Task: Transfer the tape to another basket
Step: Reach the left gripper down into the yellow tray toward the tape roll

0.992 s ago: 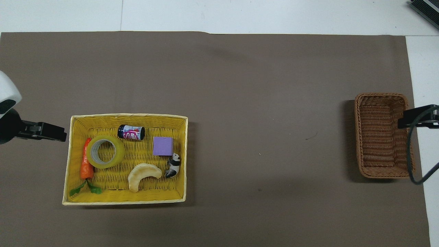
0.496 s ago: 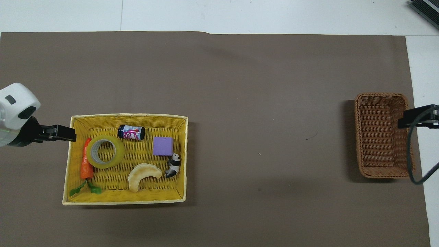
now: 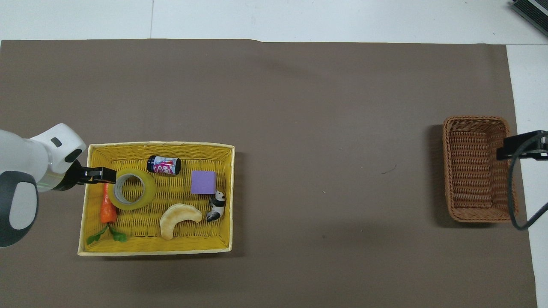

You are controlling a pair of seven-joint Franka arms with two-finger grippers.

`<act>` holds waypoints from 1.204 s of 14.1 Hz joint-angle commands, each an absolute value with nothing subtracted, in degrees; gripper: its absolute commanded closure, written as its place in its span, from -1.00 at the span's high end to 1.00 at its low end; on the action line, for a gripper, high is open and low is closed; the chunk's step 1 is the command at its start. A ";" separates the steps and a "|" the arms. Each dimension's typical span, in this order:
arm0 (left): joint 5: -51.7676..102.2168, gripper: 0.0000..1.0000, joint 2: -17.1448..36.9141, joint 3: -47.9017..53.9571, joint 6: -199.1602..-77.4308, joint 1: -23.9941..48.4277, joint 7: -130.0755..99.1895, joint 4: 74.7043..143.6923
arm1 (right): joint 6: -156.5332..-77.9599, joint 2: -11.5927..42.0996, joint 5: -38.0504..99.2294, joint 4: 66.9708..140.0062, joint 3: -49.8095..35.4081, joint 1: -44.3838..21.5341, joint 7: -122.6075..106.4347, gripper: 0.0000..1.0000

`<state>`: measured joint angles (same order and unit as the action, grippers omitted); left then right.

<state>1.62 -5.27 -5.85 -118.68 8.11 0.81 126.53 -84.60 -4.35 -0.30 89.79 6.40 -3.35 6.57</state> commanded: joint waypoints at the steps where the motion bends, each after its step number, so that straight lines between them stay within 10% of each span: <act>1: 1.49 0.45 -3.09 -5.98 -126.19 9.67 0.00 131.38 | -83.85 -4.66 0.09 89.91 6.06 -2.55 4.83 1.00; 7: 1.49 0.26 0.97 -5.98 -133.23 9.67 0.53 135.26 | -83.85 -4.66 0.09 89.91 6.06 -2.55 4.83 1.00; 10: 1.49 -0.18 0.70 -5.98 -133.42 9.58 1.14 135.96 | -83.85 -4.66 0.00 89.91 6.06 -2.55 4.83 1.00; 12: 1.49 -0.99 0.88 -5.98 -133.33 9.32 1.49 136.32 | -83.85 -4.66 0.09 89.91 6.06 -2.55 4.83 1.00; 17: 1.49 -1.00 0.53 -5.98 -127.55 9.67 1.05 132.20 | -83.93 -4.66 0.00 89.91 6.06 -2.55 4.83 1.00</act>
